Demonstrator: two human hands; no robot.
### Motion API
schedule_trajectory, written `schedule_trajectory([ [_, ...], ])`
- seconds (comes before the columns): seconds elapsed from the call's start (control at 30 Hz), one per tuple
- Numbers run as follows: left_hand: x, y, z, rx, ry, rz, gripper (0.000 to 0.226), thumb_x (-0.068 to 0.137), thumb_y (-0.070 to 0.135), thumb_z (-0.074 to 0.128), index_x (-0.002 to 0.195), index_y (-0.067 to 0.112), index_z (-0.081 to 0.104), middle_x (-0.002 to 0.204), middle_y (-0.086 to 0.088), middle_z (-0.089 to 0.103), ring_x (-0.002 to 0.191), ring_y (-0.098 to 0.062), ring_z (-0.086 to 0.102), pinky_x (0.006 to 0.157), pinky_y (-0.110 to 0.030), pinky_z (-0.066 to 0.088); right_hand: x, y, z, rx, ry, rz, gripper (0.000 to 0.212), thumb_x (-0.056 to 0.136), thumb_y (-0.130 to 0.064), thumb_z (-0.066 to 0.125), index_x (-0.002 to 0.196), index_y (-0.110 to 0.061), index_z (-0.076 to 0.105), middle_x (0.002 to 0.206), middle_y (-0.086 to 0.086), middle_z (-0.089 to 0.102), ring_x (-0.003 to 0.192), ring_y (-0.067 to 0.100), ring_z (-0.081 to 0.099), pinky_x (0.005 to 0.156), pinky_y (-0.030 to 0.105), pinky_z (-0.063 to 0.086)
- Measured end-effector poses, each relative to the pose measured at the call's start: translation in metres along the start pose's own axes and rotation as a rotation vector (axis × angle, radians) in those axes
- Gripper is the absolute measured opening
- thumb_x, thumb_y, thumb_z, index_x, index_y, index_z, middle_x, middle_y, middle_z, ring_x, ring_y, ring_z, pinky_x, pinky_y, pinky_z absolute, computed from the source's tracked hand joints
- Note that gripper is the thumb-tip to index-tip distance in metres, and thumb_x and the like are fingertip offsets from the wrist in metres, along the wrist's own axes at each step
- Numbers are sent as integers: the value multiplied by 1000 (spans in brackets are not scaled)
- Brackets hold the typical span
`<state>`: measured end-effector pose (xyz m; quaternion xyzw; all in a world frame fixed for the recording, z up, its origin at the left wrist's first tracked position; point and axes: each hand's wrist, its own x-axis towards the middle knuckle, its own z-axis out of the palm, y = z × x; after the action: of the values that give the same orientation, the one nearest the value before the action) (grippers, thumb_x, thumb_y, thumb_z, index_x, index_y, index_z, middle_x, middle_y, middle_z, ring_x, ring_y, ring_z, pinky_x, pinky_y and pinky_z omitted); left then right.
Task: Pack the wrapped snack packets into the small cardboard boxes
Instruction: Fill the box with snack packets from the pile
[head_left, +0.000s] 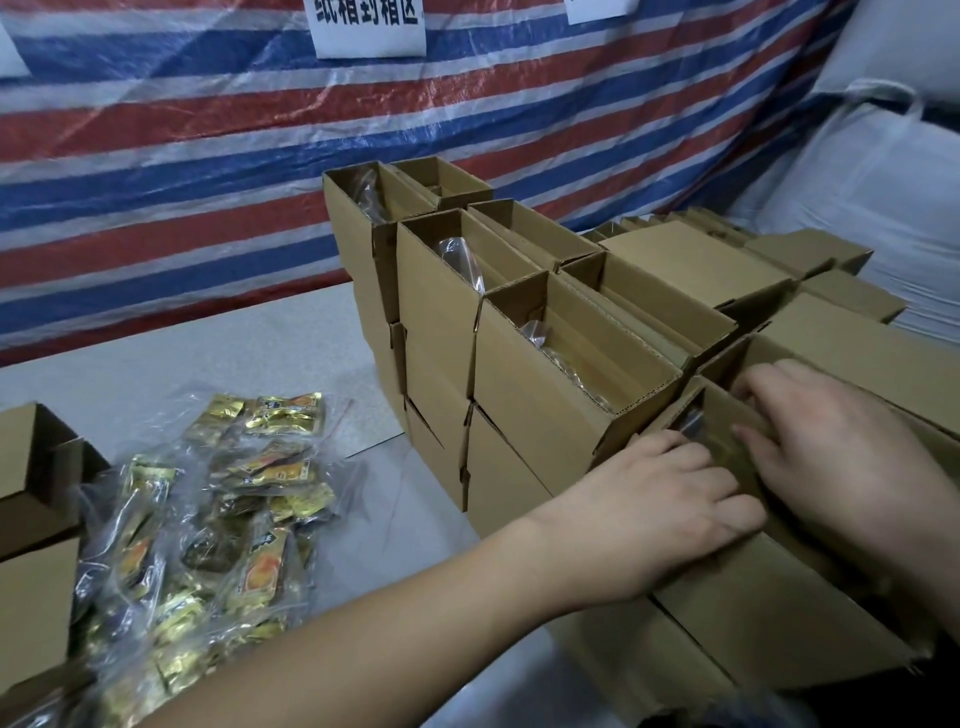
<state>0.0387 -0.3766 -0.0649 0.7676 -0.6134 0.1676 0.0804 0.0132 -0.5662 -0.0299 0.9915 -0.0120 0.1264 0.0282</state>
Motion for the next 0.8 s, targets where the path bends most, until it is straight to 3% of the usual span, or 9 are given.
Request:
schedule_trajectory([
  [0.27,-12,-2,-4,79,-39,-23,54,92,31,56,144,23,44,132,2,53,126,-20,44,115,-39,17,10,-2,-3,-10,1,-66,38,72,-30,75,102,-31,50,82,-14,40,71,9,45,53,17,29],
  [0.37,-19,-2,-7,63,-10,-28,55,92,33,57,145,23,45,139,-1,49,132,-20,40,117,-39,18,20,-7,-3,39,2,-101,38,73,-34,70,100,-37,43,83,-16,40,73,14,51,55,32,50],
  [0.43,-26,-3,-9,70,24,-46,58,90,35,60,145,22,46,141,-2,48,132,-21,39,117,-39,18,24,-13,-2,41,24,-122,38,73,-35,69,102,-37,43,86,-14,42,75,16,53,56,40,54],
  [0.63,-56,-11,-16,-86,228,-123,60,86,27,68,142,14,50,141,-13,46,132,-27,39,115,-41,20,38,-32,-9,16,102,-205,43,68,-20,75,100,-31,48,83,-13,36,71,21,52,56,43,53],
  [0.73,-77,-14,-19,-251,385,-200,50,89,22,69,135,6,56,134,-19,51,126,-31,45,113,-43,25,49,-60,-24,36,106,-276,43,75,-17,71,96,-41,42,81,-16,35,72,24,51,59,49,53],
  [0.8,-100,-22,-20,-293,502,-295,43,89,19,69,128,2,61,127,-19,55,117,-32,51,106,-43,35,58,-92,-39,-1,129,-413,33,86,-25,59,95,-47,36,83,-16,34,74,23,49,61,51,52],
])
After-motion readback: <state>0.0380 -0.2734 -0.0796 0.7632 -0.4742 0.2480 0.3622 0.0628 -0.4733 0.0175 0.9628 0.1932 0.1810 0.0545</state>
